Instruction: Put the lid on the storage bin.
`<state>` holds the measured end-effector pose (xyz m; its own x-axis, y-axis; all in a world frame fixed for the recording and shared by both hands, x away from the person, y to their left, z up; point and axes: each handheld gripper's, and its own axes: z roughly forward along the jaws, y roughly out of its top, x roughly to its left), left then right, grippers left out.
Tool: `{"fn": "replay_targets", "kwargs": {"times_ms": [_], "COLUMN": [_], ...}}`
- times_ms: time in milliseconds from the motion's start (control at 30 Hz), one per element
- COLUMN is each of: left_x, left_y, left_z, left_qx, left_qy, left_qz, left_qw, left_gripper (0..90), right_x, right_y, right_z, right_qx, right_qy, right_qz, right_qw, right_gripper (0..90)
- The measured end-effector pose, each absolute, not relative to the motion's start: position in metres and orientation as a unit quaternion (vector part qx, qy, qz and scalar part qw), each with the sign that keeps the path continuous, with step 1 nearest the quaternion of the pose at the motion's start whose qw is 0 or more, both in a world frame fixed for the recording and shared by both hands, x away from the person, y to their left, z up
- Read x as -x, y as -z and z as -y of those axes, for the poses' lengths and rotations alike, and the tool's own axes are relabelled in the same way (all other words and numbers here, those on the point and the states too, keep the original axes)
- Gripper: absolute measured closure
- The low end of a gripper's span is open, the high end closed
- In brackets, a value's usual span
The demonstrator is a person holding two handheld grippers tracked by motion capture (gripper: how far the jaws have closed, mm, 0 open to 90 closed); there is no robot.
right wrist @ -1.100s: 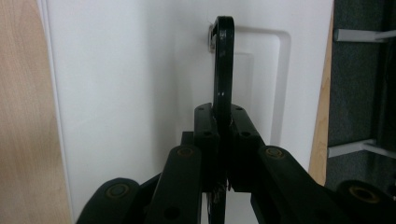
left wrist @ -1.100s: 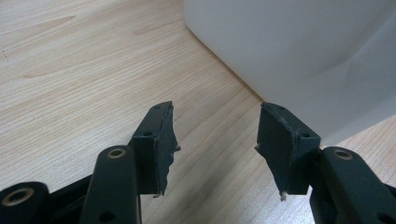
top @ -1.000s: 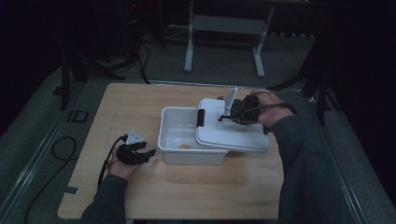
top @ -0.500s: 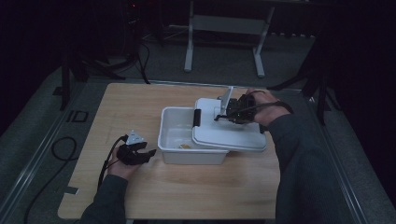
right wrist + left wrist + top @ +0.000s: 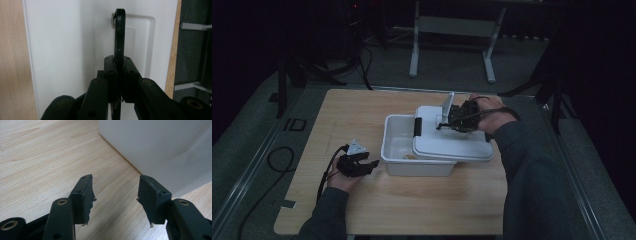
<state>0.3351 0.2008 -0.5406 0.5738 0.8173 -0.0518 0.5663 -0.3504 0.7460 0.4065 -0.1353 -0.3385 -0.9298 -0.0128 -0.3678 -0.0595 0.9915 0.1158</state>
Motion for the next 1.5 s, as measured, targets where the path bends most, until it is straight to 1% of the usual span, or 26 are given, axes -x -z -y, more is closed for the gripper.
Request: {"fn": "replay_targets", "kwargs": {"times_ms": [1500], "left_x": [-0.335], "left_y": [0.54], "left_z": [-0.201], "left_qx": [-0.805], "left_qy": [-0.168], "left_qz": [-0.428], "left_qw": [0.376], "left_gripper": [46.1], "right_x": [-0.404], "right_y": [0.337], "right_z": [0.083], "right_qx": [0.048], "right_qy": [-0.071], "right_qz": [-0.98], "right_qw": [0.181], "right_gripper": [84.4]}}
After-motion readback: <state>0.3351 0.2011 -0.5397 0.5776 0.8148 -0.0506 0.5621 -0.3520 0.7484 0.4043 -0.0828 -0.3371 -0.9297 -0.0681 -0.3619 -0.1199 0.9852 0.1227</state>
